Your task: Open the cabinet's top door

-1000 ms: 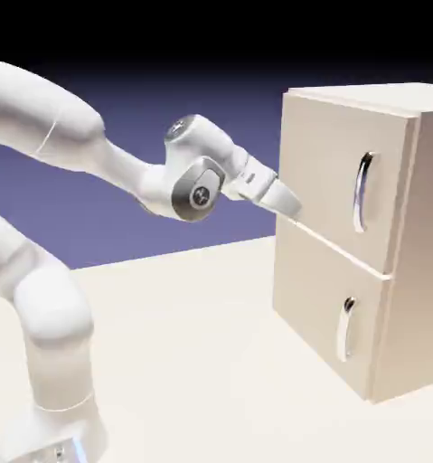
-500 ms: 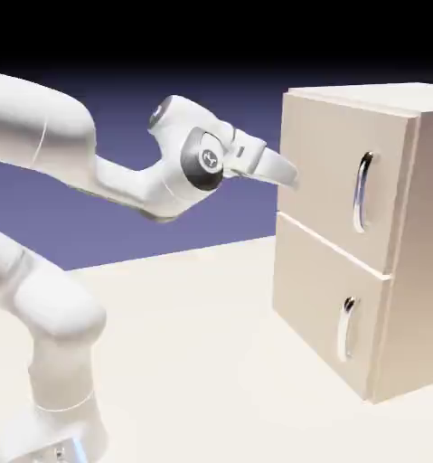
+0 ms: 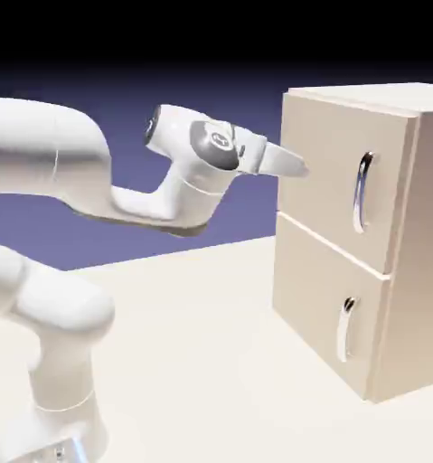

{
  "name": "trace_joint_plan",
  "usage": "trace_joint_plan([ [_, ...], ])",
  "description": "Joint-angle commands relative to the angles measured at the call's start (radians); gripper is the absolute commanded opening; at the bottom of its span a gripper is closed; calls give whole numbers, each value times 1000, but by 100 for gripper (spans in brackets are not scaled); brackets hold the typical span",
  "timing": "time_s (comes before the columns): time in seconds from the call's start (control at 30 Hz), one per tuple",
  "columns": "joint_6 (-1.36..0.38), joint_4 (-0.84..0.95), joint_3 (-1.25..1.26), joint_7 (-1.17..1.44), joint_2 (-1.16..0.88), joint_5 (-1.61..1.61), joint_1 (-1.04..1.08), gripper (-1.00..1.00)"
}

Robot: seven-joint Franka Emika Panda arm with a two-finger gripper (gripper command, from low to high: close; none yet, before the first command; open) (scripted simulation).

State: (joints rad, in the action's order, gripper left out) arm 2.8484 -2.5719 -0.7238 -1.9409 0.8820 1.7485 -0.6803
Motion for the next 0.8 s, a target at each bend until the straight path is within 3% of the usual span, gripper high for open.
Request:
trace_joint_plan([
  [0.0,-5,6,-18,-30,8,44,-17,100],
  [0.77,-113,142,-432,-716,186,1044,-399,100],
])
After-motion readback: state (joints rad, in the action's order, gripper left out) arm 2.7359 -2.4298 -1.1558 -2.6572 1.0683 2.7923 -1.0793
